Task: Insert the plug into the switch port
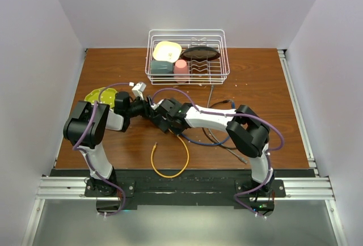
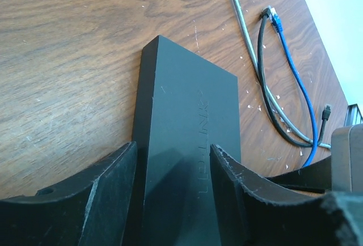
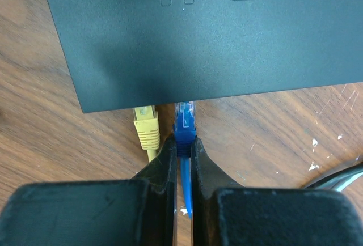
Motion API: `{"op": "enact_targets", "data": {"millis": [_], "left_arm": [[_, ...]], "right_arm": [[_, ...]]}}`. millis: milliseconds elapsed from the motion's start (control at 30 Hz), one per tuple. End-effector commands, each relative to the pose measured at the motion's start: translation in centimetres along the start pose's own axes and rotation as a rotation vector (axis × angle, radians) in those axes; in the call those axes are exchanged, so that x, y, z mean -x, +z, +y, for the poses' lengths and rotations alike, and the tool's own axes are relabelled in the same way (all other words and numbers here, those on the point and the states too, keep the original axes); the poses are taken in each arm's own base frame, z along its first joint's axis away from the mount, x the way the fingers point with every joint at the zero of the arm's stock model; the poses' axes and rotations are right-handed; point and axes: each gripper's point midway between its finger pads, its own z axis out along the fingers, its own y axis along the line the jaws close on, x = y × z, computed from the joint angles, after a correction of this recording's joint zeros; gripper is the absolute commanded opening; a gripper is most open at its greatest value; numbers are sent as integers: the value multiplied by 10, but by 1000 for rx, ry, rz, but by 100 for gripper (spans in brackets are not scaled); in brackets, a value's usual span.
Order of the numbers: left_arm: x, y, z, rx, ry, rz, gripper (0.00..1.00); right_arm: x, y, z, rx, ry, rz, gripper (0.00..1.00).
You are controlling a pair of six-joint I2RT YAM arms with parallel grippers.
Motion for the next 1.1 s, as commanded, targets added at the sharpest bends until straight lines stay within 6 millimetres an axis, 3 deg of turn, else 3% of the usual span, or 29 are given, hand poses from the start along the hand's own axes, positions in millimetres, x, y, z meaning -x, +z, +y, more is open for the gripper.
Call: {"op": "enact_targets", "data": {"millis": [0, 333, 567, 833, 1067], "left_arm": [[8, -2, -16, -68, 49, -11, 56], [7, 1, -13, -62, 40, -9, 57], [6, 0, -12, -56, 39, -11, 59], [6, -1, -14, -67, 40, -15, 60], [4, -1, -15, -73, 36, -11, 58]], "right_arm": [[-12, 13, -2, -42, -2, 58, 0], [8, -14, -11, -63, 24, -23, 0], [9, -24, -14, -68, 33, -48, 0], [-1, -11, -15, -83, 25, -25, 0], [4, -2, -11, -75, 34, -33, 0]]}}
